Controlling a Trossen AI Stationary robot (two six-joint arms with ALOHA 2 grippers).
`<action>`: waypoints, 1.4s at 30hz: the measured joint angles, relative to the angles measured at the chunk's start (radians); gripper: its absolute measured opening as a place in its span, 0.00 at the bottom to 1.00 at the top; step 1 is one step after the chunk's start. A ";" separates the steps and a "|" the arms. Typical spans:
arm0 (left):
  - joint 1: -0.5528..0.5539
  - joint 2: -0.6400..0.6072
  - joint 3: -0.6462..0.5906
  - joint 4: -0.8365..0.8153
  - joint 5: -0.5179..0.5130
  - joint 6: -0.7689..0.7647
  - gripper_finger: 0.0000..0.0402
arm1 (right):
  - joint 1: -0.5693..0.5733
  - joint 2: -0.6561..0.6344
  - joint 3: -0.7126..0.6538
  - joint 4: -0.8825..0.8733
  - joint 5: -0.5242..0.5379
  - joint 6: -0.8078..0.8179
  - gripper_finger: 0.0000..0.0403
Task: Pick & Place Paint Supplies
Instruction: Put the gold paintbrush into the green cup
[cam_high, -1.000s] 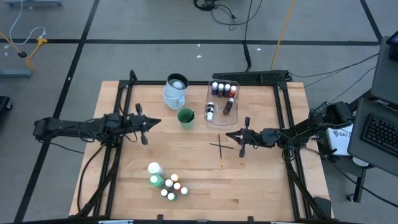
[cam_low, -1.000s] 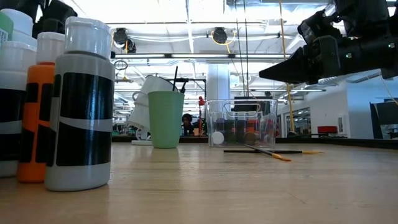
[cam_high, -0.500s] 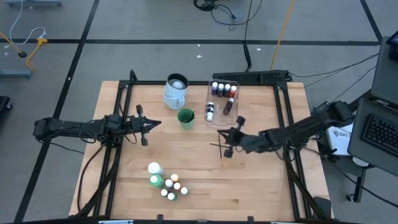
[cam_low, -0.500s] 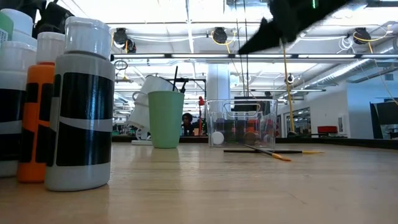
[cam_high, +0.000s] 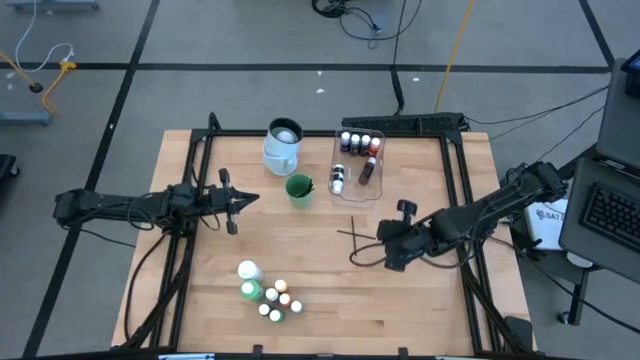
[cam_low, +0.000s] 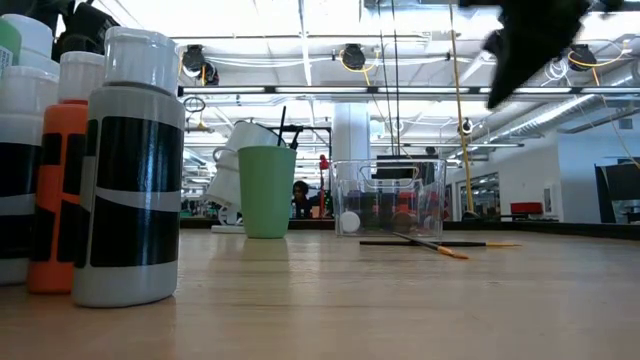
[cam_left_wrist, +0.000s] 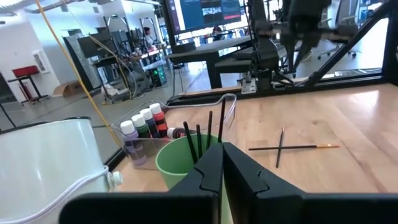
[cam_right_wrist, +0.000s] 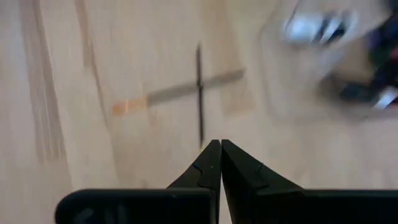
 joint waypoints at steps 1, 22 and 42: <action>0.000 0.000 0.000 0.000 0.000 -0.001 0.03 | 0.003 0.003 -0.021 0.004 -0.020 0.020 0.01; 0.000 0.000 0.000 -0.009 0.001 0.007 0.06 | -0.156 0.004 -0.353 0.321 -0.237 -0.016 0.56; -0.001 0.000 0.000 -0.010 0.000 0.009 0.06 | -0.237 0.161 -0.352 0.420 -0.284 -0.106 0.54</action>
